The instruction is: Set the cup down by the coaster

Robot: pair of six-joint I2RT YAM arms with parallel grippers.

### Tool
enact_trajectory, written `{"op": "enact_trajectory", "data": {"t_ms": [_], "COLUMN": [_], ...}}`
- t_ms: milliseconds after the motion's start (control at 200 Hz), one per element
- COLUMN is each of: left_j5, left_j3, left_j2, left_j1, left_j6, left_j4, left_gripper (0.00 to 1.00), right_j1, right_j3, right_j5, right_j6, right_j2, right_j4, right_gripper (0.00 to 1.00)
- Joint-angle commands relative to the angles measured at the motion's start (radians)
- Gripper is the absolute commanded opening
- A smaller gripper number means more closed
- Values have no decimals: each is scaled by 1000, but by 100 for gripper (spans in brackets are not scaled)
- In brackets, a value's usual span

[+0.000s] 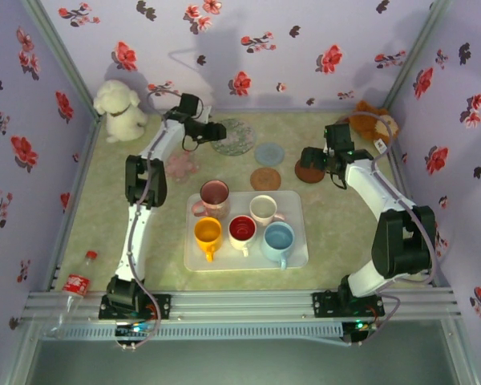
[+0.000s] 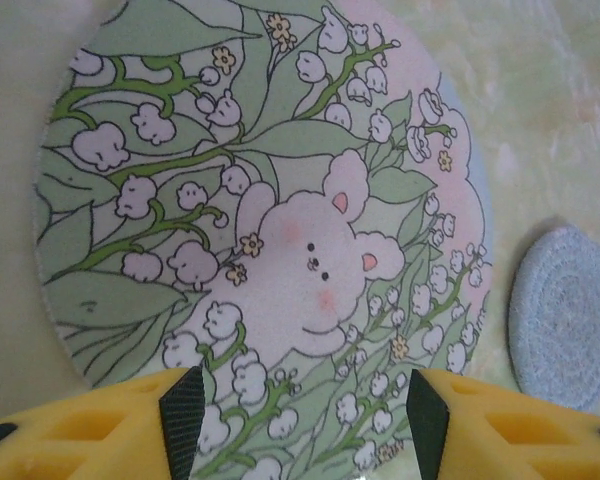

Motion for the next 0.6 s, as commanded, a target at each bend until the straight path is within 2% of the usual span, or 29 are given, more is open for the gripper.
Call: {"op": "enact_trajectory", "data": {"t_ms": [0, 180, 400, 595], "left_j5": [50, 38, 30, 29], "left_j3": [10, 22, 17, -29], "left_j2": [38, 83, 128, 109], "left_j1": [4, 3, -1, -4], "left_j6": [-60, -102, -76, -25], "left_j4": [78, 77, -101, -199], "left_gripper": [60, 60, 54, 47], "right_j1": [6, 6, 6, 6], "right_j3": [-7, 9, 11, 51], "right_j5": [-2, 10, 14, -94], "right_j6": [-6, -31, -38, -31], "right_j2": [-9, -11, -8, 45], "right_j4": [12, -16, -16, 6], "right_gripper": [99, 99, 99, 99]}}
